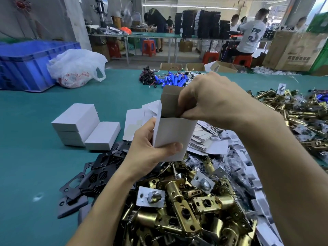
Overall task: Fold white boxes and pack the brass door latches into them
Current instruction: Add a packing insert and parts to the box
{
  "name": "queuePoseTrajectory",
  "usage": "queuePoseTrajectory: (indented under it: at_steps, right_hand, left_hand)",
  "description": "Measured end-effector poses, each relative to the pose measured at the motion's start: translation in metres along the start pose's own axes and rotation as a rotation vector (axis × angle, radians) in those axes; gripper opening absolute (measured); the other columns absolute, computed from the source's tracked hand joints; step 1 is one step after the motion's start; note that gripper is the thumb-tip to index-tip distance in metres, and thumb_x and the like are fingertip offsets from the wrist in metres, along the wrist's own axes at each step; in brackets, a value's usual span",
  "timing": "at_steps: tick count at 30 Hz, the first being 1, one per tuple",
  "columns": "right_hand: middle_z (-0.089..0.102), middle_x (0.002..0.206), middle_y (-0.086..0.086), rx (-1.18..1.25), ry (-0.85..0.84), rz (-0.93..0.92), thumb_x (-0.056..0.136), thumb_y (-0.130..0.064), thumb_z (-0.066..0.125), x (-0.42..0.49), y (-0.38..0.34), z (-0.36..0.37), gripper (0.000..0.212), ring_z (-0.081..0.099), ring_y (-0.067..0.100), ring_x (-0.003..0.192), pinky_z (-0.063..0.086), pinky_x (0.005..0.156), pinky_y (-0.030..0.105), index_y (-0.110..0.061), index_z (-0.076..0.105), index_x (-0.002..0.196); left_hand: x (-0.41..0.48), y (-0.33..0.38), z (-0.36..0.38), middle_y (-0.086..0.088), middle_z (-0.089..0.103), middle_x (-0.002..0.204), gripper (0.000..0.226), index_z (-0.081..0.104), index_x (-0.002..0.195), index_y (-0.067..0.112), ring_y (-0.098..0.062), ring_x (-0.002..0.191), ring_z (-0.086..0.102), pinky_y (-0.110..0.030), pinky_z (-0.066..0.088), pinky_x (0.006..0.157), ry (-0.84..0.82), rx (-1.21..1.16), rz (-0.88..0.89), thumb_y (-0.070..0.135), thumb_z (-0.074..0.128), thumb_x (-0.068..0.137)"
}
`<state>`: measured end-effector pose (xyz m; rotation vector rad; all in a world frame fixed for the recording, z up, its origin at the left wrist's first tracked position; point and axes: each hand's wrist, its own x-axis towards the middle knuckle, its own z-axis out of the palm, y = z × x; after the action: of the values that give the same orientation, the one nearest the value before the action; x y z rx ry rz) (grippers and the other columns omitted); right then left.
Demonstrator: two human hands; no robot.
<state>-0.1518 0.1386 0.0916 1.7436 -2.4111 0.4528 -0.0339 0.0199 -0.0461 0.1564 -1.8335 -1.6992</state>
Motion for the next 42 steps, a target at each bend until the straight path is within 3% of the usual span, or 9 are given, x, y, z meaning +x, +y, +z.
queuePoseTrajectory:
  at_steps: [8,13,20,23,27,29,33,38,42]
  right_hand:
    - [0.072,0.080,-0.021,0.068,-0.163,-0.057,0.082,-0.012,0.071,0.008,0.004,-0.005,0.023,0.066,0.002,0.082,0.055,0.083,0.029,-0.032,0.080,0.088]
    - [0.075,0.086,-0.006,0.427,0.174,-0.125,0.087,-0.008,0.073,-0.003,0.012,0.014,0.012,0.064,-0.003,0.062,0.047,0.061,0.009,-0.016,0.079,0.093]
    - [0.061,0.082,0.004,0.721,0.365,0.140,0.091,-0.007,0.066,-0.034,0.041,0.046,0.012,0.060,0.017,0.061,0.051,0.041,0.029,-0.018,0.062,0.090]
    - [0.064,0.080,0.000,0.461,0.282,0.240,0.090,-0.008,0.064,-0.039,0.060,0.058,0.016,0.061,0.014,0.067,0.055,0.060,0.030,-0.022,0.060,0.083]
    - [0.071,0.091,0.002,0.051,-0.281,0.455,0.084,-0.009,0.067,-0.045,0.075,0.077,0.014,0.067,0.015,0.078,0.059,0.077,0.037,-0.022,0.074,0.085]
    - [0.071,0.094,0.006,-0.054,-0.404,0.513,0.081,-0.013,0.071,-0.048,0.075,0.086,0.012,0.069,0.024,0.082,0.060,0.079,0.042,-0.017,0.076,0.091]
    - [0.067,0.101,0.003,-0.167,-0.398,0.542,0.083,-0.018,0.071,-0.051,0.070,0.090,0.015,0.068,0.026,0.087,0.058,0.077,0.039,-0.021,0.073,0.098]
    - [0.070,0.089,-0.001,-0.098,-0.343,0.538,0.084,-0.022,0.071,-0.055,0.067,0.087,0.007,0.068,0.021,0.079,0.055,0.066,0.031,-0.025,0.077,0.083]
    - [0.066,0.082,-0.001,-0.024,-0.232,0.504,0.093,-0.017,0.053,-0.058,0.071,0.073,0.017,0.065,0.022,0.073,0.058,0.073,0.043,-0.024,0.059,0.079]
  left_hand:
    - [0.000,0.001,0.001,0.003,0.074,0.094,0.048,0.063,0.114,0.014,-0.012,0.085,0.071,-0.030,0.060,0.069,0.002,-0.001,0.012,0.007,0.083,0.071]
    - [0.002,0.001,-0.004,-0.001,0.075,0.100,0.049,0.065,0.114,0.020,-0.015,0.090,0.071,-0.029,0.060,0.071,0.113,-0.027,0.014,0.011,0.084,0.069]
    - [0.000,0.000,-0.001,0.001,0.077,0.099,0.035,0.073,0.099,0.037,-0.014,0.089,0.073,-0.024,0.059,0.070,0.097,0.013,-0.053,0.023,0.087,0.069]
    - [0.000,0.004,-0.002,0.002,0.076,0.097,0.035,0.074,0.094,0.043,-0.015,0.088,0.074,-0.026,0.059,0.067,0.123,-0.052,-0.054,0.035,0.087,0.063]
    - [0.000,0.008,-0.001,0.003,0.076,0.094,0.034,0.074,0.094,0.040,-0.014,0.087,0.073,-0.027,0.059,0.069,0.107,-0.090,-0.007,0.031,0.085,0.063]
    - [-0.001,0.008,0.000,0.003,0.076,0.095,0.035,0.075,0.096,0.037,-0.013,0.088,0.073,-0.026,0.058,0.070,0.101,-0.095,0.012,0.029,0.085,0.064]
    - [-0.001,0.008,0.000,-0.001,0.076,0.098,0.043,0.070,0.107,0.020,-0.016,0.090,0.073,-0.028,0.059,0.071,0.072,-0.086,0.019,0.019,0.088,0.068]
    - [-0.001,0.008,0.001,0.001,0.076,0.095,0.041,0.066,0.110,0.012,-0.014,0.089,0.073,-0.027,0.060,0.071,0.029,-0.066,0.032,0.006,0.080,0.072]
    - [-0.002,0.007,0.001,0.000,0.076,0.094,0.039,0.071,0.106,0.016,-0.014,0.088,0.073,-0.027,0.060,0.070,0.016,-0.079,0.024,0.012,0.085,0.070]
